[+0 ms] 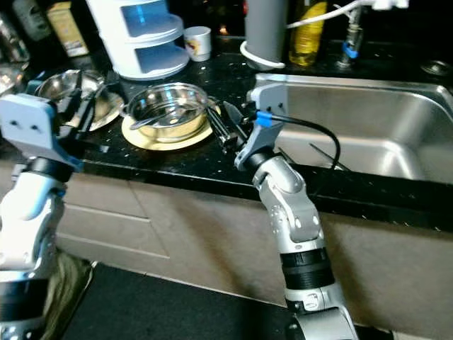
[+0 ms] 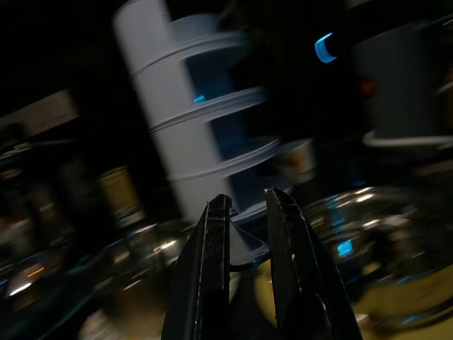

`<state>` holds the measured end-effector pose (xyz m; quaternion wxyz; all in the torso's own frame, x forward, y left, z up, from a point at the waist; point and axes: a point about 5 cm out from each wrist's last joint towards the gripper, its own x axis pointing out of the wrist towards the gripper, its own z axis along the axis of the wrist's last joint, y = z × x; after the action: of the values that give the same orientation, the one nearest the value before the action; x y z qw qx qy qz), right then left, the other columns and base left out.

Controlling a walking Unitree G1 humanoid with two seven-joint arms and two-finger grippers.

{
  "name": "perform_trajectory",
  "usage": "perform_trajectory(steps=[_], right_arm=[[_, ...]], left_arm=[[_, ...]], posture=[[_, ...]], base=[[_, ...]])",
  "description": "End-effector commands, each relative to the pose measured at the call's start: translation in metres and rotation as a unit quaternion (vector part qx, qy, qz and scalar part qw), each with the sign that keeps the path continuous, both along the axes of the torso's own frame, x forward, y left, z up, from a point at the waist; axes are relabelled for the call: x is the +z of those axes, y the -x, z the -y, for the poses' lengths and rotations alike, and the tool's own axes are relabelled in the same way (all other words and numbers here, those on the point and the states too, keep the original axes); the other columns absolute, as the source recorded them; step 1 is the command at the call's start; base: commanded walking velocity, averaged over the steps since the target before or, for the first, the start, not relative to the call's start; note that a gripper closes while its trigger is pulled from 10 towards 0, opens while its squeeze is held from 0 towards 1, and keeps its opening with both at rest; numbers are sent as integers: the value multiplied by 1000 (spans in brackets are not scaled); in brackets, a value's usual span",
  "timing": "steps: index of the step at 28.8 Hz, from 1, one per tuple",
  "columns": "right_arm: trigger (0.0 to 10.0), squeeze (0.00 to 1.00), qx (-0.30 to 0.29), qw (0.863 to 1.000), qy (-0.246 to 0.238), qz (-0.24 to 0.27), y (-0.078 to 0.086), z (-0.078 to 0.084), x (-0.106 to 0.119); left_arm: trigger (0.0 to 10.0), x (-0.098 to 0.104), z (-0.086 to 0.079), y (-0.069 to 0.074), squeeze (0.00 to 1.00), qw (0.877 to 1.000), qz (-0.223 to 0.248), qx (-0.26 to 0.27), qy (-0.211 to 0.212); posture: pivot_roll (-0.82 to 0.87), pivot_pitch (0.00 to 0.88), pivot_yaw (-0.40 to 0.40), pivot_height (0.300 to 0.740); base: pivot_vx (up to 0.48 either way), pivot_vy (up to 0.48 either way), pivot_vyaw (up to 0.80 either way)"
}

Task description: Kitchen organization

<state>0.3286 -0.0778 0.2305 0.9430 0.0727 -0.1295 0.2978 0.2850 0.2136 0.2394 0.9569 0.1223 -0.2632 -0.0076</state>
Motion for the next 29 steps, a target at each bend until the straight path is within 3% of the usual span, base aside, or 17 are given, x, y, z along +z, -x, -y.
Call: perform_trajectory(steps=[1, 5, 10, 15, 16, 17, 18, 19, 26, 29], right_arm=[[10000, 0, 5, 1000, 13, 6, -1, -8, 0], [10000, 0, 3, 1000, 27, 10, -3, -10, 1], [10000, 0, 4, 999, 37, 15, -4, -10, 1], [10000, 0, 1, 996, 78, 33, -6, -16, 1], [10000, 0, -7, 995, 98, 35, -8, -17, -1], [10000, 0, -7, 995, 98, 35, -8, -17, -1], [10000, 0, -14, 992, 116, 37, -9, -19, -2], [10000, 0, -23, 990, 132, 40, -11, -19, -2], [10000, 0, -66, 984, 158, 45, -19, -12, -1], [10000, 0, -58, 986, 154, 35, -19, -11, -2]], left_arm=[[0, 2, 3, 6, 0, 1000, -2, -4, 1], [0, 9, 15, 14, 0, 1000, 5, -19, -14], [0, 12, 18, 15, 0, 1000, 9, -20, -20], [314, 22, 20, 16, 0, 1000, 15, -9, -24], [2039, 23, 20, 16, 0, 1000, 15, -6, -23], [2039, 23, 20, 16, 0, 1000, 15, -6, -23], [9412, 24, 20, 16, 0, 1000, 15, -4, -23], [10000, 25, 21, 15, 0, 1000, 15, -2, -22], [10000, 22, 27, 11, 0, 1000, 8, -8, -18], [10000, 22, 31, 10, 0, 1000, 6, -14, -15]], posture=[[61, 0, 6, 740], [70, 0, 1, 740], [73, 0, -2, 740], [81, 0, -9, 740], [81, 0, -9, 740], [81, 0, -9, 740], [81, 0, -9, 740], [79, 0, -7, 740], [74, 0, -4, 740], [71, 0, -4, 740]], base=[[0, 0, 800], [0, 0, 800], [0, 0, 800], [0, 0, 800], [0, 0, 731], [0, 0, 731], [0, 0, 0], [0, 0, 0], [0, 0, 0], [0, 0, -258]])
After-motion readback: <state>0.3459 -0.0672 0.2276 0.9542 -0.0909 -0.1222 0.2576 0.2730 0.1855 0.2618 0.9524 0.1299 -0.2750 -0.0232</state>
